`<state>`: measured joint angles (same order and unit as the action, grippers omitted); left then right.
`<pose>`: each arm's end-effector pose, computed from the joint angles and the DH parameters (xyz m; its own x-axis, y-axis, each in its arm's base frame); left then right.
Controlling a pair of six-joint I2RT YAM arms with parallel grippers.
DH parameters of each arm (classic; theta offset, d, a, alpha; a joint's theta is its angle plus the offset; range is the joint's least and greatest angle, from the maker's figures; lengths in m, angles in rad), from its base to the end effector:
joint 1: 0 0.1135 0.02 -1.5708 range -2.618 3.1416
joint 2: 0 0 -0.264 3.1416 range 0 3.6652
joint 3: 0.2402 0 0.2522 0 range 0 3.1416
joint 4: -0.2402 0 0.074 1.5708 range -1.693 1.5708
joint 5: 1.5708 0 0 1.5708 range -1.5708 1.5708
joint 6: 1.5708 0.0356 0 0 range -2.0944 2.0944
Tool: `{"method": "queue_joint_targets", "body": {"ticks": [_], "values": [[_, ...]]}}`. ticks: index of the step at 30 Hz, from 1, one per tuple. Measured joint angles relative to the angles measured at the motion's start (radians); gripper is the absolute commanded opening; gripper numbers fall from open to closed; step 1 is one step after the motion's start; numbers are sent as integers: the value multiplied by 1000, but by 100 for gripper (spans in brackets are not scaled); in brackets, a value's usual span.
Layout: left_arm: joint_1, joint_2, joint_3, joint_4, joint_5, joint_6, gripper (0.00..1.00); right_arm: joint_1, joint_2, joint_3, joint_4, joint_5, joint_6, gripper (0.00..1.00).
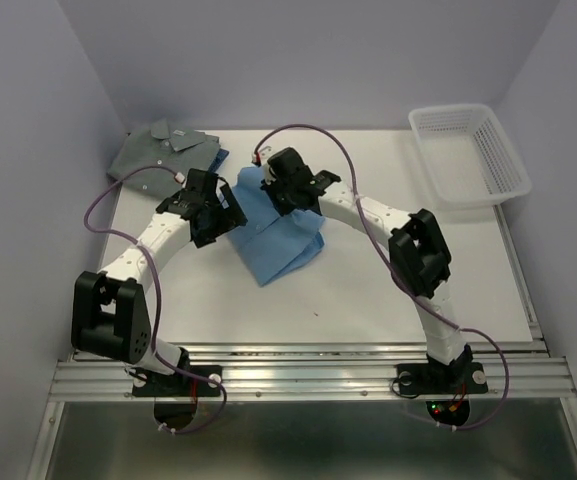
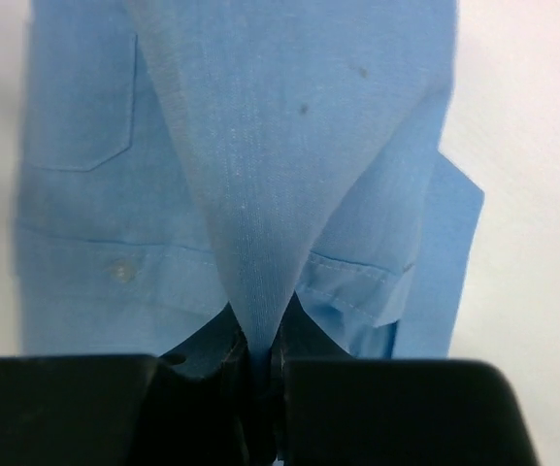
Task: Fold and stack the long sleeve shirts
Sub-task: Fold the shirt
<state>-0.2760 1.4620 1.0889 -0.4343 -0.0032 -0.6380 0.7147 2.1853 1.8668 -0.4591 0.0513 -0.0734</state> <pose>0.3051 -0.0863 0.2633 -0.7194 -0.4152 -0.5568 -0.1968 0.8906 -0.4099 0.3801 0.3274 0.2326 -0.4825 -0.5156 -0.7080 -0.6641 0.7424 -0.0881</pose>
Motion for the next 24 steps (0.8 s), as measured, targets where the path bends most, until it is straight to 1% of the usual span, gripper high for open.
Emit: {"method": "queue_joint_targets", "body": {"ticks": [4,5,9,12,18,21,24], "values": [[57,-37,-125,45,5,-16,99,67,-53,95,-80,-77,154,1],[68,-47,-148,48,4,-19,99,77,-72,115,-89,-127,214,1],[134,-137,-262,71,1,-51,99,80,-124,122,-93,-298,388,1],[163,-195,-316,85,6,-67,99,69,-128,116,-71,-415,509,1],[187,-216,-346,106,36,-78,99,43,-119,80,-32,-552,673,1],[187,-214,-346,117,45,-78,99,16,-108,53,-13,-581,709,1],[187,-199,-346,129,48,-77,99,-35,-95,16,15,-617,741,1]]}}
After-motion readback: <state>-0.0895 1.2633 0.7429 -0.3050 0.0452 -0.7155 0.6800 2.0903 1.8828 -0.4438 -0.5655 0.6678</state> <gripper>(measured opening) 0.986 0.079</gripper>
